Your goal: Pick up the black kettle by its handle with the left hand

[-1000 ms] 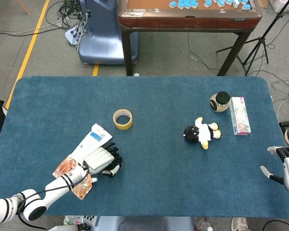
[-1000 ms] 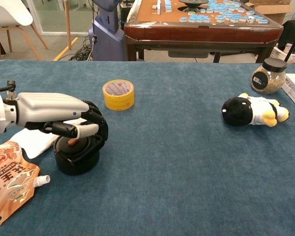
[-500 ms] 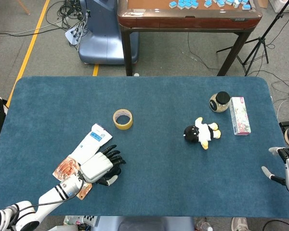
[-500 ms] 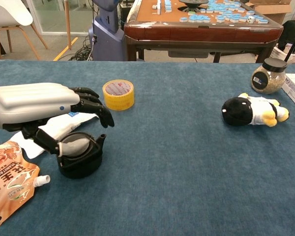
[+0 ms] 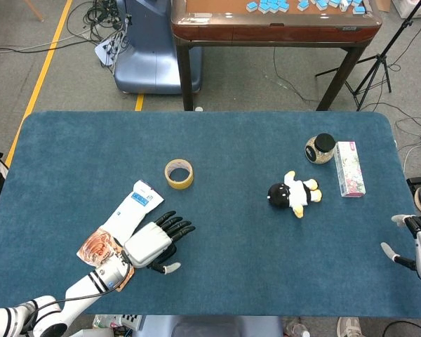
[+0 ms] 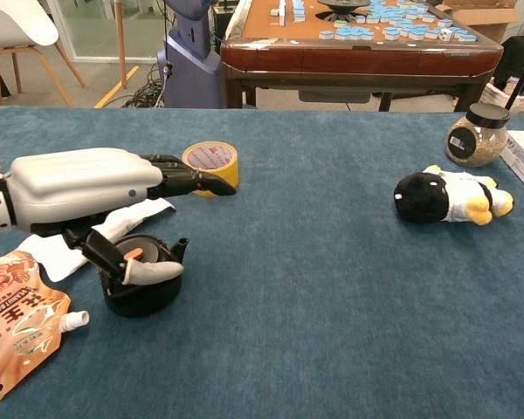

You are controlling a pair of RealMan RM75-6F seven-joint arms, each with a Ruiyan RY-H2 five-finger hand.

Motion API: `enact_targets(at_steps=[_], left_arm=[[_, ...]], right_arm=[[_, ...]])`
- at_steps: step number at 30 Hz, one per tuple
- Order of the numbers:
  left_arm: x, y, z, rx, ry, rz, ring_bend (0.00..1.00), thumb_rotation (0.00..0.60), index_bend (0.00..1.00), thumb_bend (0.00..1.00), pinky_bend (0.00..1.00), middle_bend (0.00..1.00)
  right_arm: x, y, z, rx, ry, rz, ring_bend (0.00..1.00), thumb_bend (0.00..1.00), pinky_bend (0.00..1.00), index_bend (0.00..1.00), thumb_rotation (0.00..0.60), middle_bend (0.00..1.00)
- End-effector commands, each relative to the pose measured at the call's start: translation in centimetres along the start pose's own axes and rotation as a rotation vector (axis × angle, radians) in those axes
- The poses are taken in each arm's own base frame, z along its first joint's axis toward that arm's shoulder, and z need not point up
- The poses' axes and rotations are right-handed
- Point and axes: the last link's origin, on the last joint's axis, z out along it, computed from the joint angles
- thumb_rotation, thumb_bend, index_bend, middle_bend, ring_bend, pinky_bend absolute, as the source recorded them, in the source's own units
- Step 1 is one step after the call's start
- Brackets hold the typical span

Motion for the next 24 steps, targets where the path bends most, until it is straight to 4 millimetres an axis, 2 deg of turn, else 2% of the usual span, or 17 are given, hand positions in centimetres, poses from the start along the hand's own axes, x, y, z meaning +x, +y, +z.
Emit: enact_targets(at_steps=[1,4,7,9,15,19,21,24], left_arm=[[-0.2,0.4,0.5,-0.008,-0.006,0.003,0.06,0.241,0.00,0.26,0.02,0.05],[-0.5,0.6,1.1,-0.015,-0.011,0.018,0.06,0.251,0.00,0.26,0.02,0.05],[-0.9,0.9,1.6,-0.022,-0.017,0.031,0.05,0.325,0.00,0.26,0.02,0.04],[-1.1,0.9,2.0,-0.024,-0.021,0.037,0.05,0.350,0.00,0.26,0.02,0.04],[-1.7,0.5,2.8,-0.012,-0.021,0.067,0.05,0.384,0.00,0.26,0.02,0.04],[-2.0,-0.3,2.7,0.009,-0.038,0.095,0.05,0.412,0.00,0.26,0.02,0.04],[-2.1,-0.8,2.4,0.018,-0.050,0.107,0.05,0.452,0.00,0.26,0.02,0.04],[-2.3,-1.5,1.9,0.033,-0.071,0.123,0.05,0.481,0.00,0.26,0.02,0.04]], right_arm=[[0.0,0.0,0.0,0.000,0.001,0.001,0.33,0.17,0.29,0.38,0.600,0.43],[0.1,0.1,0.0,-0.001,0.004,0.001,0.33,0.17,0.29,0.38,0.600,0.43],[0.1,0.2,-0.1,-0.007,0.001,0.000,0.33,0.17,0.29,0.38,0.600,0.43],[0.0,0.3,-0.1,-0.009,-0.001,0.000,0.33,0.17,0.29,0.38,0.600,0.43],[0.1,0.5,-0.2,-0.015,0.000,-0.001,0.33,0.17,0.29,0.38,0.600,0.43],[0.0,0.6,-0.2,-0.016,-0.001,0.000,0.33,0.17,0.29,0.38,0.600,0.43],[0.0,0.6,-0.1,-0.016,-0.001,0.000,0.33,0.17,0.29,0.38,0.600,0.43],[0.0,0.6,-0.1,-0.014,0.000,0.002,0.33,0.17,0.29,0.38,0.600,0.43]])
